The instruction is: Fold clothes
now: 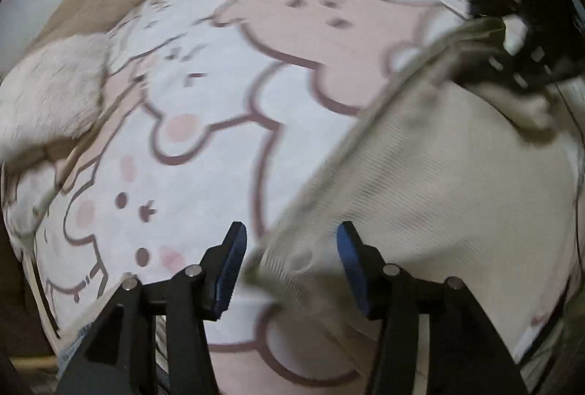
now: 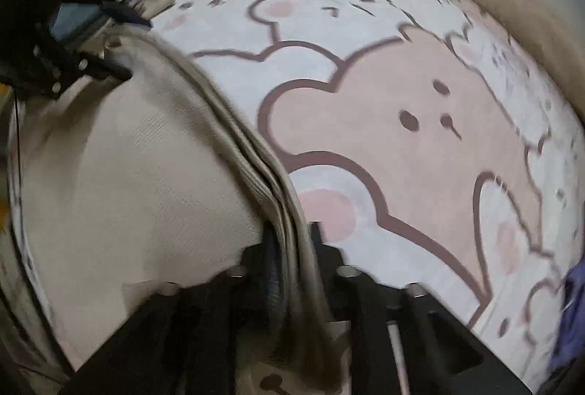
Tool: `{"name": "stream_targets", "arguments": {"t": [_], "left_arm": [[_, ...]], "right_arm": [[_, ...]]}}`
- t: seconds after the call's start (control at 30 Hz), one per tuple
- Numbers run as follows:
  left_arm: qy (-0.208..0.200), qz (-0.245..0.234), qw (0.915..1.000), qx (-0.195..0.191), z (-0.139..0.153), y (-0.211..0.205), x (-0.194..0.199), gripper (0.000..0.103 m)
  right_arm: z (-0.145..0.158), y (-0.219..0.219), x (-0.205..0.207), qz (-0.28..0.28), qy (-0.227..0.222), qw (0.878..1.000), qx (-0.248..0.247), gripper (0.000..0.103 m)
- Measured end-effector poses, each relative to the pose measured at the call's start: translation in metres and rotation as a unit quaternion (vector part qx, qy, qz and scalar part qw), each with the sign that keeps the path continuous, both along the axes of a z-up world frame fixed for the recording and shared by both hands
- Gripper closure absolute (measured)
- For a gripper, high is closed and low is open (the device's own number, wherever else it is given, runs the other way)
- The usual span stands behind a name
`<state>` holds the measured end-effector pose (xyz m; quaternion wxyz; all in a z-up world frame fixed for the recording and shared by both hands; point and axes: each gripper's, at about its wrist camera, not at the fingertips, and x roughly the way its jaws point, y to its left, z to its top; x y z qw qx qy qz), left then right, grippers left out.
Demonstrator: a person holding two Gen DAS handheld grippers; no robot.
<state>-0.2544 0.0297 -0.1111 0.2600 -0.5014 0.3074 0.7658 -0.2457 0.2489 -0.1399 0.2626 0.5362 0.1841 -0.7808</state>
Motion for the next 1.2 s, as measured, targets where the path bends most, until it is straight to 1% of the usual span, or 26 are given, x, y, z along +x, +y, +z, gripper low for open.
{"name": "stream_targets", "arguments": {"t": [0.07, 0.13, 0.2, 0.23, 0.27, 0.3, 0.33, 0.4, 0.47, 0.53, 0.6, 0.67, 0.7, 0.73, 0.8, 0.87, 0.93, 0.97, 1.0, 1.03, 1.07, 1.2], "left_arm": [[0.013, 0.033, 0.9993, 0.006, -0.002, -0.011, -0.018, 0.052], [0.030, 0.063, 0.9975, 0.011, -0.002, -0.021, -0.027, 0.052], [0.040, 0.085, 0.9949, 0.035, 0.006, -0.031, -0.026, 0.052], [0.047, 0.091, 0.9937, 0.044, 0.011, -0.035, -0.019, 0.052], [0.054, 0.098, 0.9923, 0.054, 0.017, -0.040, -0.013, 0.052], [0.059, 0.103, 0.9910, 0.063, 0.021, -0.044, -0.007, 0.052], [0.059, 0.110, 0.9895, 0.073, 0.025, -0.049, 0.002, 0.051], [0.049, 0.123, 0.9865, 0.097, 0.028, -0.059, 0.021, 0.050], [0.032, 0.131, 0.9838, 0.118, 0.025, -0.068, 0.032, 0.048], [-0.005, 0.146, 0.9775, 0.152, 0.016, -0.076, 0.047, 0.047], [-0.029, 0.159, 0.9714, 0.173, 0.007, -0.081, 0.053, 0.047], [-0.049, 0.178, 0.9630, 0.196, -0.002, -0.085, 0.053, 0.047], [-0.060, 0.189, 0.9572, 0.211, -0.006, -0.087, 0.051, 0.047], [-0.074, 0.201, 0.9490, 0.231, -0.011, -0.089, 0.044, 0.047], [-0.108, 0.221, 0.9301, 0.273, -0.020, -0.092, 0.030, 0.047], [-0.139, 0.231, 0.9132, 0.306, -0.028, -0.090, 0.017, 0.048], [-0.161, 0.232, 0.9038, 0.322, -0.036, -0.085, 0.007, 0.049], [-0.167, 0.230, 0.9010, 0.328, -0.038, -0.082, 0.005, 0.051], [-0.171, 0.227, 0.8994, 0.332, -0.040, -0.079, 0.005, 0.068], [-0.173, 0.225, 0.8971, 0.339, -0.040, -0.077, 0.006, 0.091], [-0.171, 0.223, 0.8949, 0.346, -0.037, -0.077, 0.009, 0.096], [-0.135, 0.218, 0.8950, 0.365, -0.017, -0.082, 0.027, 0.097]], "right_arm": [[0.005, 0.015, -0.013, -0.036, 0.010, 0.999, -0.007, 0.029], [0.010, 0.030, -0.024, -0.071, 0.022, 0.997, -0.009, 0.028], [0.022, 0.048, -0.028, -0.122, 0.060, 0.991, 0.010, 0.028], [0.028, 0.059, -0.028, -0.142, 0.073, 0.987, 0.010, 0.028], [0.034, 0.068, -0.026, -0.160, 0.082, 0.984, 0.007, 0.028], [0.042, 0.080, -0.020, -0.180, 0.091, 0.979, -0.005, 0.028], [0.048, 0.086, -0.013, -0.188, 0.094, 0.978, -0.019, 0.028], [0.055, 0.091, 0.009, -0.187, 0.094, 0.977, -0.051, 0.028], [0.060, 0.091, 0.037, -0.180, 0.093, 0.976, -0.080, 0.028], [0.056, 0.082, 0.065, -0.172, 0.089, 0.975, -0.108, 0.028], [0.050, 0.074, 0.084, -0.171, 0.080, 0.973, -0.130, 0.028], [0.043, 0.067, 0.100, -0.173, 0.067, 0.971, -0.152, 0.028], [0.037, 0.063, 0.105, -0.177, 0.057, 0.969, -0.163, 0.028], [0.032, 0.061, 0.108, -0.183, 0.047, 0.966, -0.175, 0.028], [0.022, 0.055, 0.111, -0.198, 0.025, 0.961, -0.190, 0.028], [0.015, 0.052, 0.111, -0.210, 0.015, 0.958, -0.197, 0.028], [0.012, 0.049, 0.109, -0.217, 0.009, 0.955, -0.200, 0.028], [0.012, 0.048, 0.108, -0.218, 0.011, 0.956, -0.198, 0.029], [0.014, 0.048, 0.107, -0.219, 0.016, 0.956, -0.195, 0.028], [0.015, 0.047, 0.106, -0.220, 0.020, 0.956, -0.191, 0.028], [0.017, 0.049, 0.105, -0.222, 0.025, 0.956, -0.189, 0.028], [0.020, 0.066, 0.083, -0.242, 0.043, 0.951, -0.187, 0.029]]}}
